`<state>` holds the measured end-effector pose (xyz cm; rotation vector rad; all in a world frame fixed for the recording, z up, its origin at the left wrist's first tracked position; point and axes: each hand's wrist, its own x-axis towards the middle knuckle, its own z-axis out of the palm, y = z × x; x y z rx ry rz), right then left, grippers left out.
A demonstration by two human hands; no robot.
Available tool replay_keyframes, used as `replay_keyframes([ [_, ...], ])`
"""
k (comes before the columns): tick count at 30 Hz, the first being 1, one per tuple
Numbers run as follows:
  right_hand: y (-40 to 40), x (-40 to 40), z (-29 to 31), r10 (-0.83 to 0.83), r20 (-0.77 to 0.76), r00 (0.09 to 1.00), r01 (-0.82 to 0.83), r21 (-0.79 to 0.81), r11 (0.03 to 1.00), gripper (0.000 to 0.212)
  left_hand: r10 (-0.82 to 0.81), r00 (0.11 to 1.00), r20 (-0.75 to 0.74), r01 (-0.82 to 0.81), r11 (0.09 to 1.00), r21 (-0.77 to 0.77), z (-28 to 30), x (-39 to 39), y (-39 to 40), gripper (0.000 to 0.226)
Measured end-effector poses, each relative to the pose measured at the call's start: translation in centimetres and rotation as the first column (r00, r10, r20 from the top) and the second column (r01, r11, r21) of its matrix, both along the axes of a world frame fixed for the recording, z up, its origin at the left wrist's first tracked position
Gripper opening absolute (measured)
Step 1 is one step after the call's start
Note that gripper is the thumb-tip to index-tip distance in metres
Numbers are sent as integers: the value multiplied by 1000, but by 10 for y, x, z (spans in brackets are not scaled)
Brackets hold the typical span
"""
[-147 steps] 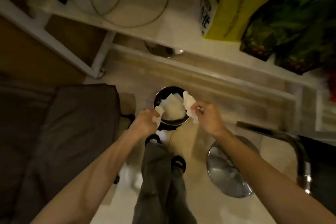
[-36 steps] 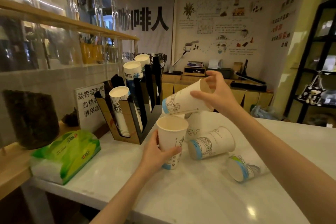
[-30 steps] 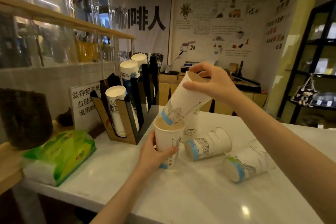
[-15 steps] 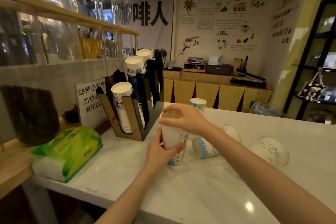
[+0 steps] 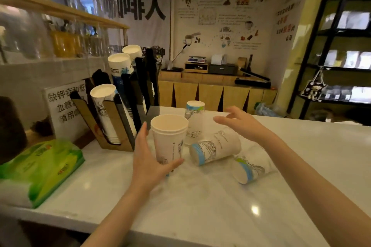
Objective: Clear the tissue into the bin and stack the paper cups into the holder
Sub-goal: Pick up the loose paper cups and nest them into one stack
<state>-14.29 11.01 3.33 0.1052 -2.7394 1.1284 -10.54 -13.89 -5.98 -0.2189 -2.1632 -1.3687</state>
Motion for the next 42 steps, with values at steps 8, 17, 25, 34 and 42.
replay_keyframes([
  [8,78,16,-18,-371,-70,926,375,285,882,92,-147,731,-666,-62,958,-280,48,30,64,57],
  [17,118,25,-46,-388,75,918,381,98,919,64,-47,985,168,159,638,-753,43,-35,141,79],
  [25,138,25,-61,-240,227,944,301,-287,910,60,28,991,134,90,607,-790,14,-57,138,82],
  [34,130,0,-51,-168,323,931,243,-207,948,29,-132,991,32,133,901,-413,7,-51,134,95],
  [42,98,-20,-9,-136,22,991,136,-312,940,9,-207,911,-355,210,977,-32,44,-15,131,95],
])
